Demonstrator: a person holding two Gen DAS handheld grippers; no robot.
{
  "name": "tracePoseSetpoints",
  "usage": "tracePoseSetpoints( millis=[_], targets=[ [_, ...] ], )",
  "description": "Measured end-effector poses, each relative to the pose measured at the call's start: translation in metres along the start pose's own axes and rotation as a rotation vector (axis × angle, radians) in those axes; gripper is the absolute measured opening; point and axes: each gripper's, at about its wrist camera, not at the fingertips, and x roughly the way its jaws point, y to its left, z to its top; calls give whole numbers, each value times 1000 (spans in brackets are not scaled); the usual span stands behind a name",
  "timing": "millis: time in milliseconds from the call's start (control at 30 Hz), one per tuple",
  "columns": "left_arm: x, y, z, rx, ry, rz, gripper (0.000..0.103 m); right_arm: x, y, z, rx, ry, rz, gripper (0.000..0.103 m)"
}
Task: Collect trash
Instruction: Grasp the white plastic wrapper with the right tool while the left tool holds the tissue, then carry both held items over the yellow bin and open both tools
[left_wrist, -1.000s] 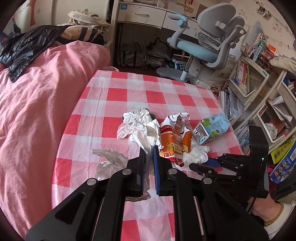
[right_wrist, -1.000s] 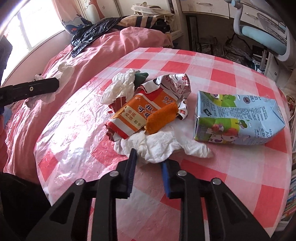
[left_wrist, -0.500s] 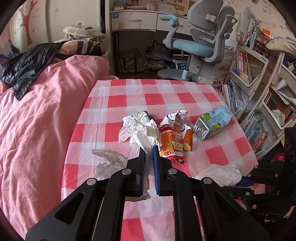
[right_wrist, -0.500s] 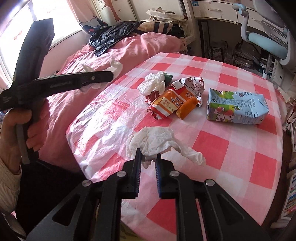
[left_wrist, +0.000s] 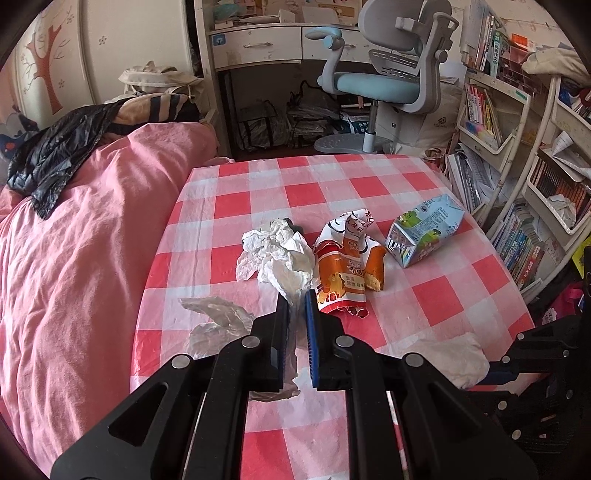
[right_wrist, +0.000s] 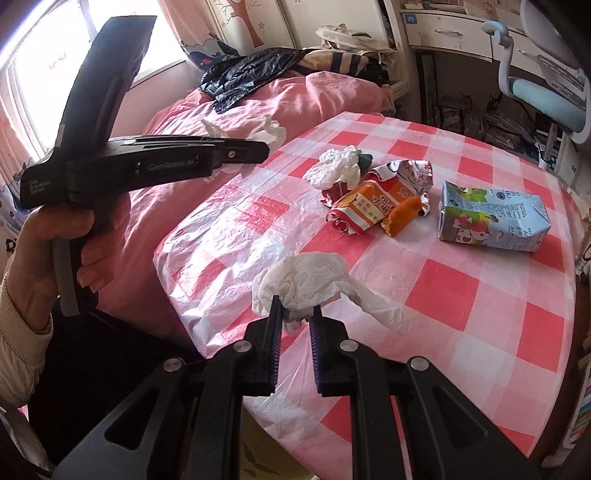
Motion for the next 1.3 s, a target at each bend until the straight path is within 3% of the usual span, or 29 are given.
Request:
tracePoseSetpoints(
  millis=[133,500,567,633,767,833,1000,1167,1267,1300],
  targets=[
    [-2,-3,-3,14,-1,6,9,5,17,-8,-79,38,51,15],
    [-10,-11,-15,45,3,14,9,32,67,-51,-303,259,169,16],
    [-11,-15,-17,57,3,13,9,40,74,-63,-342,332,188,22],
    [-12,-18,-18,68,4,9,9,42,81,-70,-384,359,180,51],
    [-7,-23,-25,77,26,2,9,27,77,-63,-364,316,181,55],
    [-4,-24,-35,73,62,-5,9,16,71,-59,-347,291,146,60],
    [-21,-35,-70,86,114,-45,9,-18,46,-64,-288,204,-52,78],
    [-34,-59,-123,125,212,-115,9,-34,28,-74,-222,173,-236,85],
    [-42,-73,-151,174,261,-141,24,-41,28,-73,-188,115,-270,89],
    [-45,-76,-158,187,260,-132,35,-42,30,-74,-181,100,-278,90]
  ],
)
